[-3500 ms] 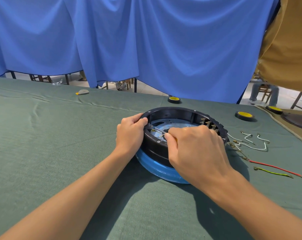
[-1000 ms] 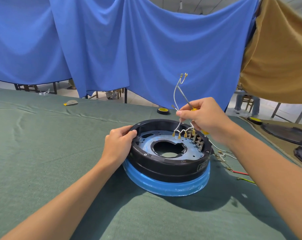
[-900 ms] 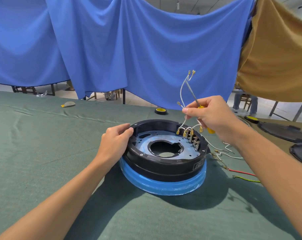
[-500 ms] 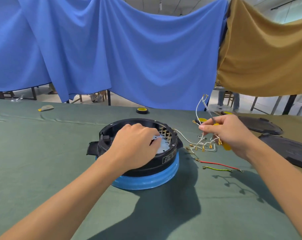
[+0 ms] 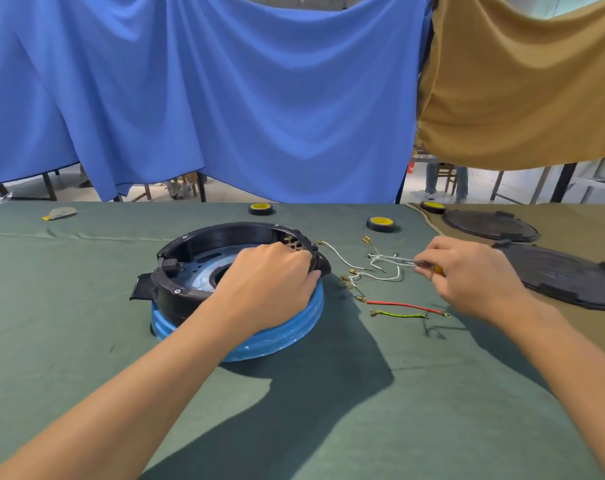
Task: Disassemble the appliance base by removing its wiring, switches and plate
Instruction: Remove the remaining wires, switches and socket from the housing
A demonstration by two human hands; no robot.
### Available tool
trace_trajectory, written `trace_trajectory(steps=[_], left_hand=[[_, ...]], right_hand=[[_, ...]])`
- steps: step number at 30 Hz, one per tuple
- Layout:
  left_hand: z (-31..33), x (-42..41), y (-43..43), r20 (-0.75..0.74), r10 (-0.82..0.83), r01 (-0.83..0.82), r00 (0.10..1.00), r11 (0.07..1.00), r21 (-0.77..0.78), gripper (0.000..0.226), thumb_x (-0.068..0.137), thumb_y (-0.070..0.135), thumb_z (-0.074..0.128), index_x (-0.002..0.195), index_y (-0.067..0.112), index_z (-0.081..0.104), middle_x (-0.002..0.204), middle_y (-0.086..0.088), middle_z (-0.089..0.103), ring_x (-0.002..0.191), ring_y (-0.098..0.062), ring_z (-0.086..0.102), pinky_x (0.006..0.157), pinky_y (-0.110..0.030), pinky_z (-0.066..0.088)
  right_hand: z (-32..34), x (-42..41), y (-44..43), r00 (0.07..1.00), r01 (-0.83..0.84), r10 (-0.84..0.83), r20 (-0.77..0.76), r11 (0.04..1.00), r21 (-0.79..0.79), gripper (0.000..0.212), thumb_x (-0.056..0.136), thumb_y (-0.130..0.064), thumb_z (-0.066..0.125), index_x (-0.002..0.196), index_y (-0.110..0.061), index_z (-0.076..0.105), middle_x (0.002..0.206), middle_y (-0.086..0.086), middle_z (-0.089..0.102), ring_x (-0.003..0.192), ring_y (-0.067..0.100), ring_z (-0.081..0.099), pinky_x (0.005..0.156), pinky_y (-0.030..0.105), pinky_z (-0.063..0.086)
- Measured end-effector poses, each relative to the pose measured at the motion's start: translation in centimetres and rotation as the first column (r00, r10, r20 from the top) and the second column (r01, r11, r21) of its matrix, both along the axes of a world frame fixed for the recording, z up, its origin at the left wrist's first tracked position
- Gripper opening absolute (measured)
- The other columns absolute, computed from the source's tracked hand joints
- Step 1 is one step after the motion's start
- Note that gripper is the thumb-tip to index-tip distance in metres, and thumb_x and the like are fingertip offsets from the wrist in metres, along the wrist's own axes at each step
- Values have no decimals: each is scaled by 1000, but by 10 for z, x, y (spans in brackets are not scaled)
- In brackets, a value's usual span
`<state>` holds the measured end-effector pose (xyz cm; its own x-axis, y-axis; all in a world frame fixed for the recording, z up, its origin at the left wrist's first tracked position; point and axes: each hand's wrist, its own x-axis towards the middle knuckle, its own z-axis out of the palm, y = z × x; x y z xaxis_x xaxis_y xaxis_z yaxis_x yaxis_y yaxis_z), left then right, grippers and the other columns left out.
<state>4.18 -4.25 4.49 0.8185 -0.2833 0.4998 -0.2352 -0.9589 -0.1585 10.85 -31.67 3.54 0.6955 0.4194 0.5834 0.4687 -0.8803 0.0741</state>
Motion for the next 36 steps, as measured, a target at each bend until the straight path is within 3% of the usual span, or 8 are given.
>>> trace_trajectory(steps=[7,11,17,19,22,25,32,36], left_hand=[[-1,0,2,3,-4,4,1000,1000,23,35,99,45,31,92,19,53,87,1,64,76,-27,59,56,-33,30],[-2,-1,5,24,-22,21,999,999,25,33,99,45,30,92,21,52,85,4,61,67,-24,48,53,-33,28],[-1,-1,7,65,-30,25,997,997,73,30,99,44,30,83,22,43,68,9,42,59,-21,42,46,-30,20],[-1,-2,7,136,-42,23,990,990,142,29,99,38,37,77,19,42,64,7,47,58,-23,46,48,-29,23],[-3,-9,4,208,-50,-33,977,926,377,28,81,21,64,60,17,46,49,3,49,49,-23,46,50,-29,27],[-5,-11,7,231,-49,-63,972,889,453,27,71,16,70,56,17,48,46,4,45,46,-21,42,48,-29,26],[-3,-12,12,248,-82,-37,965,897,440,23,70,18,72,57,16,52,46,4,44,45,-19,43,49,-28,21],[-1,-13,19,237,-124,41,964,944,329,23,79,20,66,59,16,56,47,5,47,46,-20,47,45,-28,34]], right_hand=[[-3,10,4,996,85,-87,-3,981,-175,27,99,-35,46,114,-31,68,109,-10,60,97,20,61,66,28,45],[-6,9,4,996,84,-84,7,974,-212,27,98,-34,47,112,-31,69,107,-10,61,98,18,60,65,27,43],[-15,13,-3,976,162,-194,-98,949,-272,26,98,-39,45,111,-37,68,109,-13,58,102,16,59,65,24,39],[-17,15,-4,967,167,-209,-146,952,-255,26,96,-40,46,111,-36,68,108,-12,58,102,18,59,66,26,39],[-18,14,-2,954,164,-212,-210,961,-223,27,94,-39,47,111,-34,68,108,-10,58,101,20,60,71,30,47],[-17,11,0,953,147,-195,-233,967,-207,29,94,-41,47,112,-32,67,109,-10,57,98,19,61,75,34,52],[-15,3,9,976,117,-135,-170,987,-111,28,95,-43,48,107,-31,69,106,-13,55,88,20,62,69,31,49],[-15,-4,27,992,55,-50,-113,998,40,23,93,-35,57,94,-20,74,92,-5,62,79,27,61,65,32,46]])
